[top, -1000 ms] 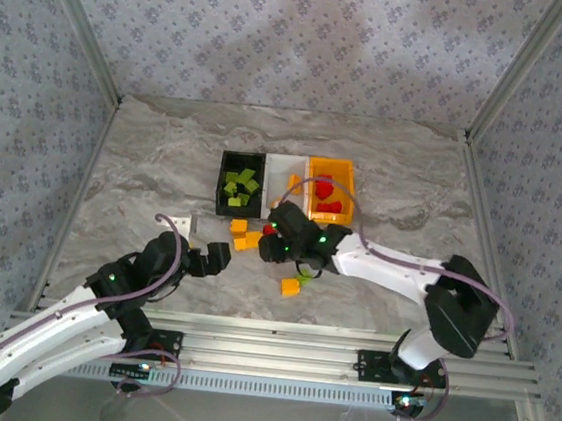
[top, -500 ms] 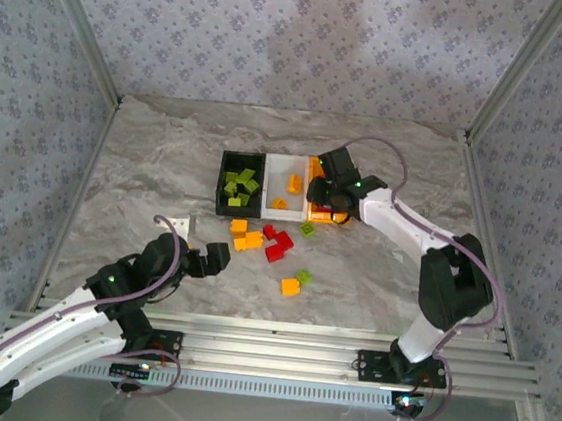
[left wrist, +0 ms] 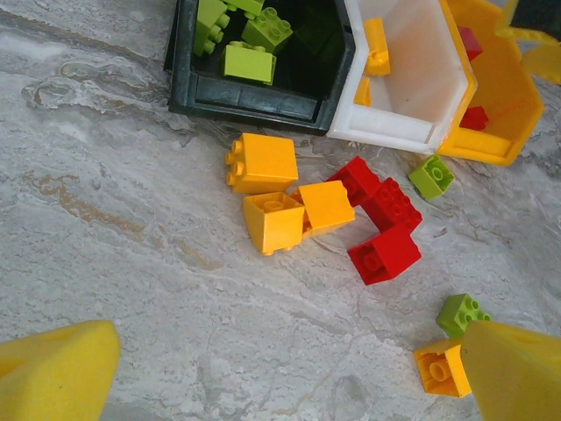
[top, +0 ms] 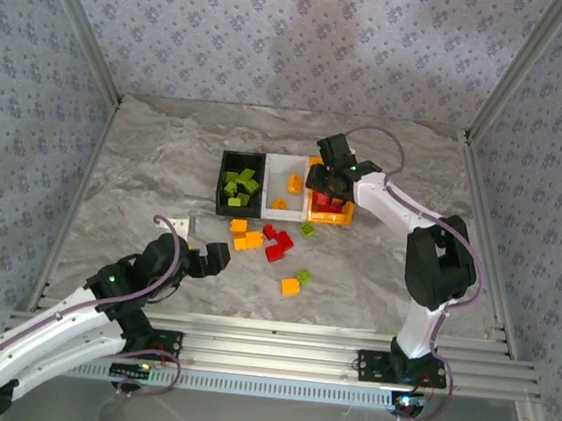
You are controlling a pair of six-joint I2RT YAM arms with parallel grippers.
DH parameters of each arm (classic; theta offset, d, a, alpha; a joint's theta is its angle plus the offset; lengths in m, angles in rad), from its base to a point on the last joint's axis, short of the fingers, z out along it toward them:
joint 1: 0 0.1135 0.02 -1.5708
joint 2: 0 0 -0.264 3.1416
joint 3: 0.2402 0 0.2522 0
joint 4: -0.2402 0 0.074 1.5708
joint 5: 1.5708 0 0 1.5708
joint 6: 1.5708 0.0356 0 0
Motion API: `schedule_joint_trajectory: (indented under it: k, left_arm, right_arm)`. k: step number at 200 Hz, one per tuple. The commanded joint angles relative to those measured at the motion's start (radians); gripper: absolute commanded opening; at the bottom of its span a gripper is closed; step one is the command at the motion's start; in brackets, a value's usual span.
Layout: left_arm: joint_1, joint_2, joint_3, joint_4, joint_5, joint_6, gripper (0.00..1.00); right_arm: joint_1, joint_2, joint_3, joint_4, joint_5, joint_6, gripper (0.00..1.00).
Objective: Sort the legos into containers by color
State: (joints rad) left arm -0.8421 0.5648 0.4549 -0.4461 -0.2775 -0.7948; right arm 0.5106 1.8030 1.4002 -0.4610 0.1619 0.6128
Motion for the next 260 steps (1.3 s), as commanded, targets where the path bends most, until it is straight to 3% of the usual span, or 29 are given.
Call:
schedule_joint_trajectory:
  k: [1,30,57,99,144,212,260]
  left_arm:
    - [0.008,0.016,0.024,0.009,0.001,0.015,1.00]
    - [0.007,0.106,0.050,0.060,0.059,0.069,1.00]
    - [0.005,0.304,0.112,0.118,0.111,0.131,0.98]
    - [0.015,0.652,0.204,0.220,0.044,0.197,0.87]
    - [0.096,0.825,0.221,0.374,0.088,0.205,0.75]
    - [0.151,0.889,0.173,0.388,0.092,0.184,0.58]
    - [0.151,0.708,0.026,0.313,0.091,0.126,0.54]
  right_arm:
    - [0.022,-0.139,-0.055,0.010,0.011,0.026,0.64]
    - [0.077,-0.280,-0.195,0.038,0.000,0.036,0.65]
    - [0.118,-0.370,-0.330,0.045,-0.004,0.052,0.65]
    - [0.130,-0.453,-0.444,0.061,-0.003,0.083,0.65]
    - [0.125,-0.496,-0.472,0.055,0.001,0.084,0.65]
    - [0.111,-0.530,-0.504,0.065,0.003,0.091,0.65]
    - [0.103,-0.551,-0.525,0.075,-0.001,0.099,0.65]
